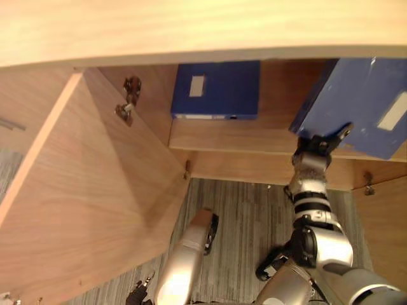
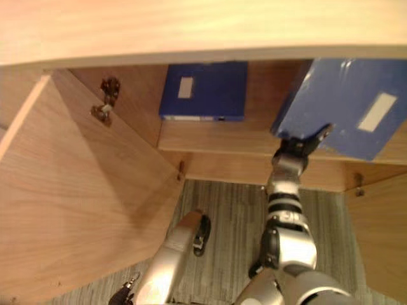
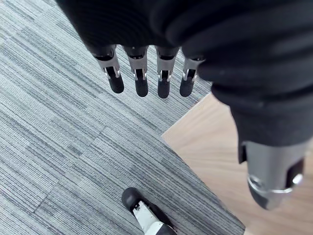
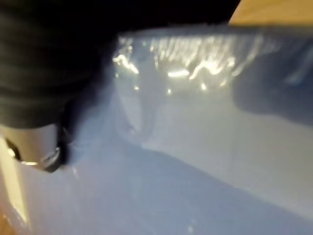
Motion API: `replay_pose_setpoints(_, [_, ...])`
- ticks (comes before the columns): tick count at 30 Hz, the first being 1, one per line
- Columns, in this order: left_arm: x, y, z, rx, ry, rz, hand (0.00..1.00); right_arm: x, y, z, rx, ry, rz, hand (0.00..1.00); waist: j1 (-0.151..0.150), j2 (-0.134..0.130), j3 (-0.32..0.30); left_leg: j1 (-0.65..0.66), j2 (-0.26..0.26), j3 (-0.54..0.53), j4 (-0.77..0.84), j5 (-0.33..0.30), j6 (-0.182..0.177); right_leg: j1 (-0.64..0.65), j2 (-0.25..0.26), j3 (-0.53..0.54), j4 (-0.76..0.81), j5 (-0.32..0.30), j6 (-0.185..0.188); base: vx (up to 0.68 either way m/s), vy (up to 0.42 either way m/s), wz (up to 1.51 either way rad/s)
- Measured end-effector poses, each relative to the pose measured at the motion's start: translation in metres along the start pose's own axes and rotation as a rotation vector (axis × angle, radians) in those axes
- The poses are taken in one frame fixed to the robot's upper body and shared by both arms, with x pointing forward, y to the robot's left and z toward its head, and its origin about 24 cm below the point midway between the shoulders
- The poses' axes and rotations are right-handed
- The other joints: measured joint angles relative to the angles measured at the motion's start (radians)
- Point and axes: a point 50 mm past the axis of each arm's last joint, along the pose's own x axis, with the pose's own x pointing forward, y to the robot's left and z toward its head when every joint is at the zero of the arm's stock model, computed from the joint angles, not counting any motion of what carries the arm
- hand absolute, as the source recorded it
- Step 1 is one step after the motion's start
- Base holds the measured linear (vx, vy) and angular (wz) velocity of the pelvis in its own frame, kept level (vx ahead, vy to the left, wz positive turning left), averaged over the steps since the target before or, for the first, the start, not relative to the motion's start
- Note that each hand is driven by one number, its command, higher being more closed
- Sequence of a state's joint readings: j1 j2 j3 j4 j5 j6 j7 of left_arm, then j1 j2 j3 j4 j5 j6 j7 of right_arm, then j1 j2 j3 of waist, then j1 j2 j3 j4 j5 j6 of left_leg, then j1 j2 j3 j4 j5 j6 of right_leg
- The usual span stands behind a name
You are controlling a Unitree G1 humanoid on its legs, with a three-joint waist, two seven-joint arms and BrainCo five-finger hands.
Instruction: Walk over to the cabinet, pick up the folder, carry it to the office cabinet, place the folder inside the office cabinet, then close the office cabinet door
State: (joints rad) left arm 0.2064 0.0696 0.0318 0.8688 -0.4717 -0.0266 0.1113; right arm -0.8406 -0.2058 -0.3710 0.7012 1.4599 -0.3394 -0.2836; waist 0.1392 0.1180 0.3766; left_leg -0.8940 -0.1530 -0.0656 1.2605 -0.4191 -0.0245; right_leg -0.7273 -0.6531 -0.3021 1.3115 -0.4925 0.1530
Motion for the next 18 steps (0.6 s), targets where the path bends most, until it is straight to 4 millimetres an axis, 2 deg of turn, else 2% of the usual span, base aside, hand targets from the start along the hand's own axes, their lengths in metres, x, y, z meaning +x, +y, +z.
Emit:
replay_pose_setpoints(4, [0.0,-0.004,0.004,0.03,-0.013,-0.003,0.0,0.008,0.045,0.021,0.013,-0.077,0.073,1.0,0.023,0.008,0.02,-0.098,-0.018,-0.011,0.066,-0.004,-0.008,-0.092,-0.009,0.043,0.09,-0.046,-0.006,0.04,-0.052,0.26])
replay_pose_setpoints(6, [0.0,-0.005,0.003,0.046,-0.011,-0.009,0.0,0.011,0.058,0.031,0.003,-0.104,0.086,1.0,0.027,0.01,0.037,-0.122,-0.02,-0.018,0.082,-0.005,-0.014,-0.115,-0.008,0.049,0.113,-0.059,-0.01,0.05,-0.073,0.13])
replay_pose_setpoints(11, [0.0,-0.007,0.0,0.076,0.0,-0.011,0.0,0.02,0.077,0.057,-0.1,-0.164,0.079,1.0,0.035,0.019,0.05,-0.178,-0.024,-0.037,0.086,0.01,-0.035,-0.166,0.007,0.056,0.132,-0.07,-0.019,0.05,-0.101,0.1])
replay_pose_setpoints(14, [0.0,-0.007,0.0,0.084,0.002,-0.012,0.0,0.022,0.085,0.064,-0.154,-0.178,0.081,1.0,0.037,0.02,0.051,-0.196,-0.024,-0.042,0.081,0.018,-0.038,-0.184,0.013,0.057,0.133,-0.073,-0.023,0.04,-0.072,0.06])
replay_pose_setpoints(17, [0.0,-0.008,0.0,0.088,0.001,-0.014,0.0,0.023,0.1,0.067,-0.29,-0.188,0.1,1.0,0.032,0.02,0.066,-0.21,-0.023,-0.048,0.07,0.032,-0.04,-0.199,0.023,0.061,0.131,-0.074,-0.026,0.04,-0.078,0.05])
replay_pose_setpoints(18, [0.0,-0.008,-0.001,0.091,0.002,-0.013,0.0,0.024,0.105,0.068,-0.368,-0.194,0.105,0.0,0.031,0.02,0.067,-0.217,-0.023,-0.051,0.067,0.035,-0.043,-0.205,0.026,0.06,0.13,-0.075,-0.028,0.05,-0.087,0.07])
